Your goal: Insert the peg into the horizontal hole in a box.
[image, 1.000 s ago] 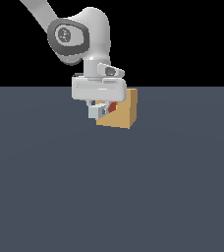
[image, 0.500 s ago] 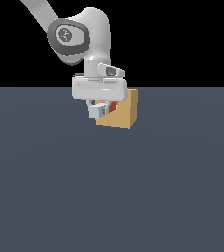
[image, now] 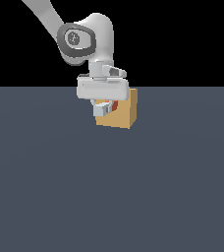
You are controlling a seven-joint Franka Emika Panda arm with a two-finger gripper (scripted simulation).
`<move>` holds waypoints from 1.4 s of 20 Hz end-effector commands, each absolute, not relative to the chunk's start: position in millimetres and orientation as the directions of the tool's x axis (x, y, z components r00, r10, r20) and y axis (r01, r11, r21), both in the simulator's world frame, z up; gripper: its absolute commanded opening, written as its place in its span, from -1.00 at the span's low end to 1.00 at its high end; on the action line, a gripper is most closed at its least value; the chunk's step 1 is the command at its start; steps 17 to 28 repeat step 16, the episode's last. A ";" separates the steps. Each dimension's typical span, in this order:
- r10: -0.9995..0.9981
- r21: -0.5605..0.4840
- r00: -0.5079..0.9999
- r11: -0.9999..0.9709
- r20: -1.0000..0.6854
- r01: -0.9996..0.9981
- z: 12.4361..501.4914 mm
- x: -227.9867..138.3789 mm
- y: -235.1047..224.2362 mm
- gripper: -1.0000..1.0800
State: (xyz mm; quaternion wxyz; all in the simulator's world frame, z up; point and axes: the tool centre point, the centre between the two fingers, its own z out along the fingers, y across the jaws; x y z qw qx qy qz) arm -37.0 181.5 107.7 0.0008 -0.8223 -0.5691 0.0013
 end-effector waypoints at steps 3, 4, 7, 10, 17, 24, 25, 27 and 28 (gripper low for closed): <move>0.936 0.000 0.352 -0.352 0.001 0.936 109.3 -26.4 209.5 -1.00; 0.936 0.000 0.352 -0.352 0.002 0.936 109.7 -24.3 215.1 -1.00; 0.936 0.000 0.352 -0.352 0.002 0.936 109.7 -18.9 228.4 -1.00; 0.936 0.001 0.352 -0.352 0.002 0.936 110.1 -15.3 237.3 -1.00; 0.936 0.001 0.352 -0.352 0.002 0.936 110.2 -12.1 242.8 -1.00; 0.936 0.001 0.352 -0.352 0.002 0.936 110.2 -12.1 242.8 -1.00; 0.936 0.001 0.352 -0.352 0.002 0.936 110.2 -12.1 242.8 -1.00; 0.936 0.001 0.352 -0.352 0.002 0.936 110.2 -12.1 242.8 -1.00; 0.936 0.001 0.352 -0.352 0.002 0.936 110.2 -12.1 242.8 -1.00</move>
